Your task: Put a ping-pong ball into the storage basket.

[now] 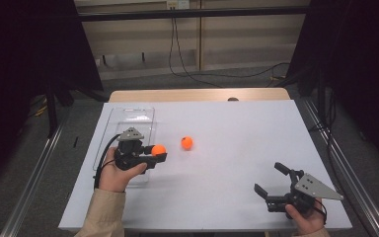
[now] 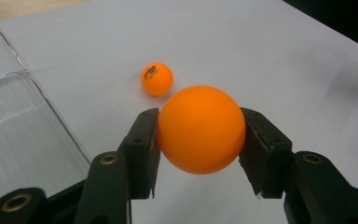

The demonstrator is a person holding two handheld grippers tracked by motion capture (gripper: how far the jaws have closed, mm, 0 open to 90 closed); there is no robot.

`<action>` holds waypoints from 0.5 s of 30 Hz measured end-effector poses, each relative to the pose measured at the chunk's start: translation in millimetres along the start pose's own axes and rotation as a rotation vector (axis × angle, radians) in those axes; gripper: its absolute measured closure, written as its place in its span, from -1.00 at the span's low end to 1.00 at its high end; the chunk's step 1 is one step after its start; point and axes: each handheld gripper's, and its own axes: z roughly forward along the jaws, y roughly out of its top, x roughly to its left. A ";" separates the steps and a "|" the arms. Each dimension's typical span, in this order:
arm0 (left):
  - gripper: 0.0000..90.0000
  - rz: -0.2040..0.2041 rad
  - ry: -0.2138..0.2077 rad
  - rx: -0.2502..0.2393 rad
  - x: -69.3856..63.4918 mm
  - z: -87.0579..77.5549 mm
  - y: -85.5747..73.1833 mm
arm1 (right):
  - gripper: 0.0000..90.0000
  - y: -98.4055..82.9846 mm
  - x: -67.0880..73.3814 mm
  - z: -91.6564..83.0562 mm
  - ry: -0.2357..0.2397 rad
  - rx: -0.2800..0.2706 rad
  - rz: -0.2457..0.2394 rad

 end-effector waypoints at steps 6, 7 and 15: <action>0.13 -0.004 0.009 -0.008 3.4 -2.4 0.8 | -0.99 -0.1 0.0 0.0 0.000 0.000 0.002; 0.13 -0.008 0.013 -0.010 3.7 -3.0 1.0 | -0.99 -0.1 0.0 0.0 0.000 0.000 0.001; 0.13 -0.014 0.026 -0.011 6.6 -5.2 1.6 | -0.99 0.0 -0.1 -0.2 0.000 0.000 0.001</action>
